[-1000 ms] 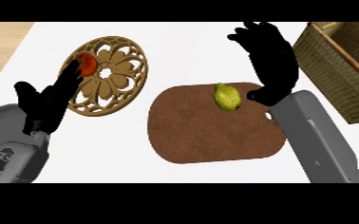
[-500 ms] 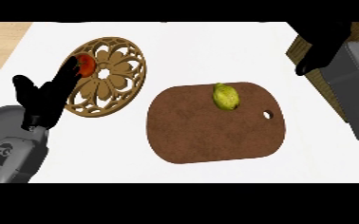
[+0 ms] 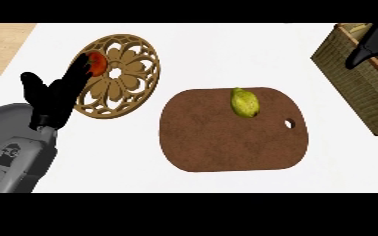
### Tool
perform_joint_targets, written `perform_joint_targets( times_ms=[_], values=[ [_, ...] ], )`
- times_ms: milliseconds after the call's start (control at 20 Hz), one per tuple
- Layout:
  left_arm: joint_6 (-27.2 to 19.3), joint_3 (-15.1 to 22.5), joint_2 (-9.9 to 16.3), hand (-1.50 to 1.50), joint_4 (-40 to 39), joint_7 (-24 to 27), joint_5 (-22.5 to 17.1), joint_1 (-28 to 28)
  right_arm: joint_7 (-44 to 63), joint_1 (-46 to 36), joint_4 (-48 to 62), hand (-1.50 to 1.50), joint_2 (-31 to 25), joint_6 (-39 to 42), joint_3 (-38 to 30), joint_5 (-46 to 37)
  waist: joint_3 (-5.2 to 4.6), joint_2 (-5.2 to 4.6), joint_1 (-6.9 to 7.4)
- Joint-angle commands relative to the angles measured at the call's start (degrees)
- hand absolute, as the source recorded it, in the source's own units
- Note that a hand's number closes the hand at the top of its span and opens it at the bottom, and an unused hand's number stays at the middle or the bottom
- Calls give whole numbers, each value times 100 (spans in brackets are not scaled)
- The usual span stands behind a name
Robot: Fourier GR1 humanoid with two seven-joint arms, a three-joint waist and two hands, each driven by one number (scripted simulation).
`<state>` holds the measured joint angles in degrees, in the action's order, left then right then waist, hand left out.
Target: Pick the pear from the cutting board and place it in the basket
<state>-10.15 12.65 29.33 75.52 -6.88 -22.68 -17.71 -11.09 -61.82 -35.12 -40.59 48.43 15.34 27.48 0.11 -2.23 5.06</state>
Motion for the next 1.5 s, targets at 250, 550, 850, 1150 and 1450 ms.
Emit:
perform_joint_targets(
  times_ms=[250,550,850,1150,1450],
  values=[
    [12,-27,-35,0,-17,-56,55,-144,-775,27,409,-150,-209,1513,335,-591,26,-38,34],
    [10,-125,22,0,13,-117,12,-71,-964,487,567,-150,-225,1749,114,-276,41,-16,0],
    [66,-102,-17,0,106,-56,26,92,-1280,1054,562,-150,204,1364,-24,-267,34,34,-60],
    [129,-271,-1,0,-155,42,19,23,-1698,1387,321,-150,621,967,57,-616,22,48,-175],
    [104,-252,-21,0,-54,-202,68,-76,-2078,1445,514,-150,1308,271,142,-995,18,72,-156]
  ],
)
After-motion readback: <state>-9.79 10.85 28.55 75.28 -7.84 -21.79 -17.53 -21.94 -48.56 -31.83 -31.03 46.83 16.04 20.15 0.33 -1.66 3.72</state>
